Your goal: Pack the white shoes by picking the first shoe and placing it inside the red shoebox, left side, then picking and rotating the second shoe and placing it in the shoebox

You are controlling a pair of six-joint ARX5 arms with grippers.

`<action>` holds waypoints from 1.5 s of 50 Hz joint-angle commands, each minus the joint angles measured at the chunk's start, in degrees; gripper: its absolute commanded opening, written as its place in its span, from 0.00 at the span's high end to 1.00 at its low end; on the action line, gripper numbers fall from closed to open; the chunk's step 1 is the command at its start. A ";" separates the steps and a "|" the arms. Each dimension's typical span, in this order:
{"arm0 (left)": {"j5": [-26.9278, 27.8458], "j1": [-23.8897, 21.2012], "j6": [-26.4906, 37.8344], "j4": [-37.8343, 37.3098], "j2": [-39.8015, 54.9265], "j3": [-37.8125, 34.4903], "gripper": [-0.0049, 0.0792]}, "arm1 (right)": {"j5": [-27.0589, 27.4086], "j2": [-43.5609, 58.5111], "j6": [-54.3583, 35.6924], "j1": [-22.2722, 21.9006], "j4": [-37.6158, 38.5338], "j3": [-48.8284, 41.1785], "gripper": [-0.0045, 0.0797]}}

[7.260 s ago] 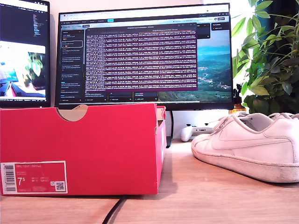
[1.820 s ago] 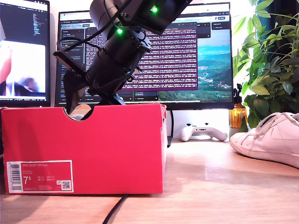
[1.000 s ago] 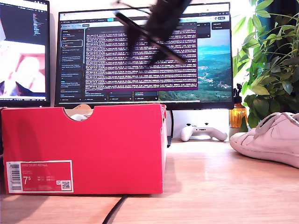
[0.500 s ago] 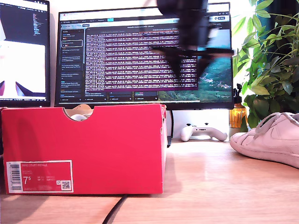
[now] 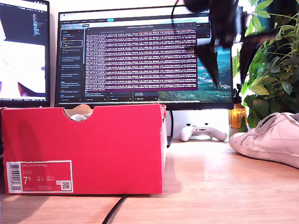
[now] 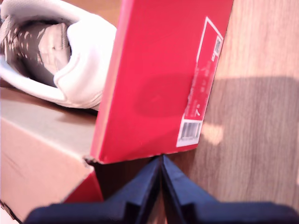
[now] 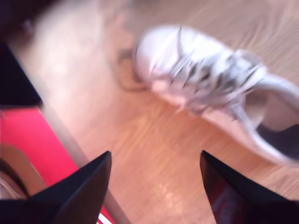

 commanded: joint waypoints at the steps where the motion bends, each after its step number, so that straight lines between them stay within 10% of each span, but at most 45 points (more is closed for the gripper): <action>1: 0.13 -0.17 0.20 0.17 0.48 -0.22 0.96 | 0.59 -1.77 1.57 -0.81 -0.15 -3.30 0.29; 37: 0.13 -0.17 0.20 0.15 0.48 -0.22 0.96 | 2.56 -21.99 19.96 -6.43 -0.15 -38.45 0.29; 75: 0.13 -0.17 0.20 0.17 0.48 -0.20 0.96 | 1.14 -22.14 21.59 -12.26 14.03 -49.83 0.30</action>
